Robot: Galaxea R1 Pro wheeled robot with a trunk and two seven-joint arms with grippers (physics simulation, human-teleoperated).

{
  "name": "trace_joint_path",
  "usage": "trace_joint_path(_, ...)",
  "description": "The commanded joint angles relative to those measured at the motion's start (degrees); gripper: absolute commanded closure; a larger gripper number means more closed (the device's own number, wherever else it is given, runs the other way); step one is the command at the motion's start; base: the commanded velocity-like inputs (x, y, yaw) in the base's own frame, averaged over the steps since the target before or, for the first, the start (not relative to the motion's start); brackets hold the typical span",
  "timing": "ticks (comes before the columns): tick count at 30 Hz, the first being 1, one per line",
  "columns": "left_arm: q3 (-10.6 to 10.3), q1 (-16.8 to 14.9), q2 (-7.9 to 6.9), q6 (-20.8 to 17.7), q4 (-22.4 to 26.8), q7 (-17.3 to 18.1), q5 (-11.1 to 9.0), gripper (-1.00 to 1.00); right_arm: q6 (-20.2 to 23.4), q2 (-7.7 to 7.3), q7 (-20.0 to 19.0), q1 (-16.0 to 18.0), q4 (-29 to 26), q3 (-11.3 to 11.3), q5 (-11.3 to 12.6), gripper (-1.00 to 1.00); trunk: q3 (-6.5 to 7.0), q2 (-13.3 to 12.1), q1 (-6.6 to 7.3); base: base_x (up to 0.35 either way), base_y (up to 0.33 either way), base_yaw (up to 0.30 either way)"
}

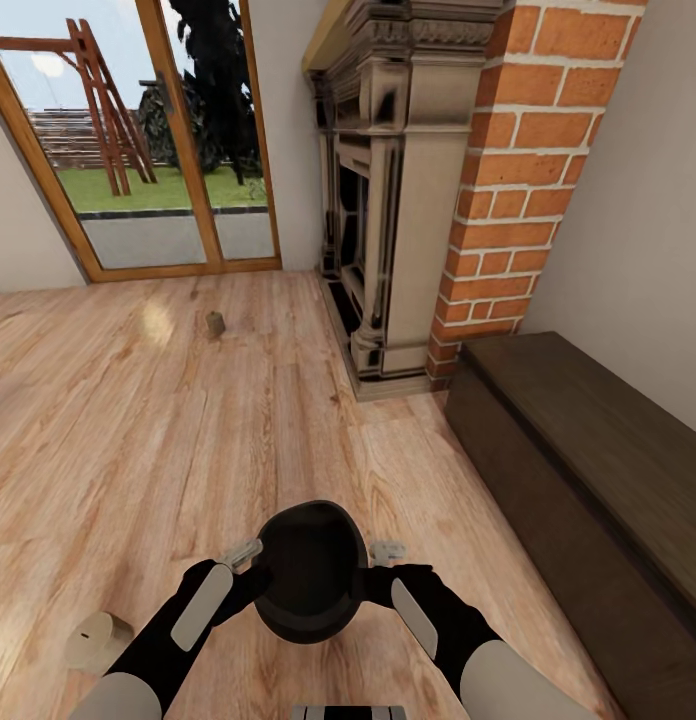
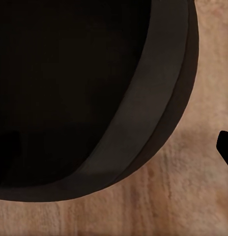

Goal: Place each of the two pumpkins and all three candles from the living room inside a cabinet in the living room (use any cabinet), then make sure every cabinet is closed, and position the cauldron so it is next to a table in the living room.

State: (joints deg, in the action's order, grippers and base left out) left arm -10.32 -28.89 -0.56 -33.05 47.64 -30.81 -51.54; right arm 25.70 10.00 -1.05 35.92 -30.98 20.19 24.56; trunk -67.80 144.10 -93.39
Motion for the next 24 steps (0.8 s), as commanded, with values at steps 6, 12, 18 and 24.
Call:
trace_joint_path(6,-0.67,-0.03,0.11,0.0,0.24,-0.57,-0.56,-1.0,0.23,0.0,-0.09,0.02,-0.05,-0.06,-0.13,-1.0,-0.05,0.02,0.01,0.0,0.0,0.0)
trace_joint_path(12,-1.79,-0.03,0.75,0.0,0.26,-0.57,-0.5,-1.0,0.26,0.0,-0.07,0.02,0.02,-0.11,-0.05,-1.0,-0.05,0.02,0.01,0.019,-0.041,0.0)
trace_joint_path(18,-1.88,-0.03,0.81,0.0,0.34,-0.57,-0.49,-1.0,0.37,0.0,0.18,0.02,0.04,-0.98,-0.04,-1.0,-0.05,0.02,0.01,0.014,-0.038,0.0)
trace_joint_path(24,-1.89,-0.03,0.82,0.0,0.35,-0.57,-0.49,-1.0,0.23,0.0,2.14,0.02,0.12,-3.38,-0.05,-1.0,-0.05,0.02,0.01,0.002,-0.004,0.0)
